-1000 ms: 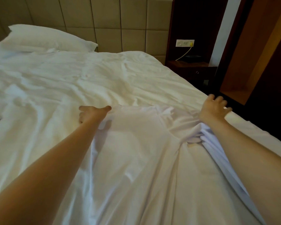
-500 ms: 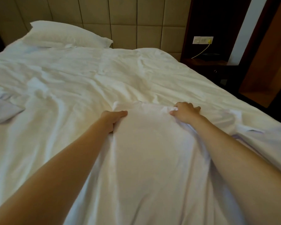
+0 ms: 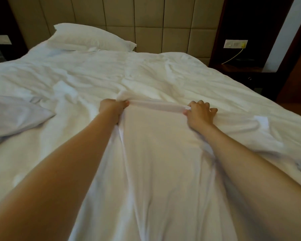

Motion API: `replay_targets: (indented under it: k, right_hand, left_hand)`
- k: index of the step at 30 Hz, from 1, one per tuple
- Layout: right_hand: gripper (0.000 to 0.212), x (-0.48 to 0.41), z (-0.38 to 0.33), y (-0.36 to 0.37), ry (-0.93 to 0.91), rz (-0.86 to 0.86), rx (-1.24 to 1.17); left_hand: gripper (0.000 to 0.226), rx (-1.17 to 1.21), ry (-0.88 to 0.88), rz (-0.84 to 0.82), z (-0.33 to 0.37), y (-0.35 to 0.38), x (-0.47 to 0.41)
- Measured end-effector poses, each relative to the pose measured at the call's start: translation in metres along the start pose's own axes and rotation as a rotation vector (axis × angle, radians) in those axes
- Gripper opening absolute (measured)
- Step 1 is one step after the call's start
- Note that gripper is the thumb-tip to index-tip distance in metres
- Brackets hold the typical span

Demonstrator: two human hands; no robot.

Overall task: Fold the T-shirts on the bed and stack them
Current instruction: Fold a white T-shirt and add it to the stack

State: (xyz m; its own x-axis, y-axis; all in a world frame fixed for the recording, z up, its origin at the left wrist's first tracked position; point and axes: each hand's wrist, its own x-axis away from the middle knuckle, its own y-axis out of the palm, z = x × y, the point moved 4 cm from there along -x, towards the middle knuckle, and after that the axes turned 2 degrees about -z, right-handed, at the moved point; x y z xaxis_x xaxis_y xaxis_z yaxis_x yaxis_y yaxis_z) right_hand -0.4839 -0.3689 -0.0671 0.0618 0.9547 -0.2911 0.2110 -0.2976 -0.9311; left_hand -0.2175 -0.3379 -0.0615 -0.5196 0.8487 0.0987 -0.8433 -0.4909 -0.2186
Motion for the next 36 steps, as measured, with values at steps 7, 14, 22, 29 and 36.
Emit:
replay_targets:
  k: [7,14,22,29,36]
  right_hand:
    - [0.042,-0.001,-0.044,0.019,-0.049,-0.064,-0.097]
    - [0.047,0.008,-0.017,0.001,0.011,0.000,-0.020]
    - [0.047,0.026,0.055,-0.031,0.311,-0.001,0.012]
    - [0.076,0.037,0.112,-0.054,0.669,-0.071,-0.273]
    - [0.045,0.056,0.143,-0.051,0.701,-0.288,-0.900]
  left_hand:
    - [0.057,0.058,-0.127,-0.031,-0.021,-0.031,-0.016]
    - [0.033,0.065,-0.032,0.070,-0.015,-0.035,-0.012]
    - [0.061,-0.754,0.409,0.150,0.027,0.004,0.039]
    - [0.057,-0.808,0.655,-0.305,0.043,0.097,0.105]
    - [0.079,-1.039,0.957,-0.907,0.017,0.182,0.194]
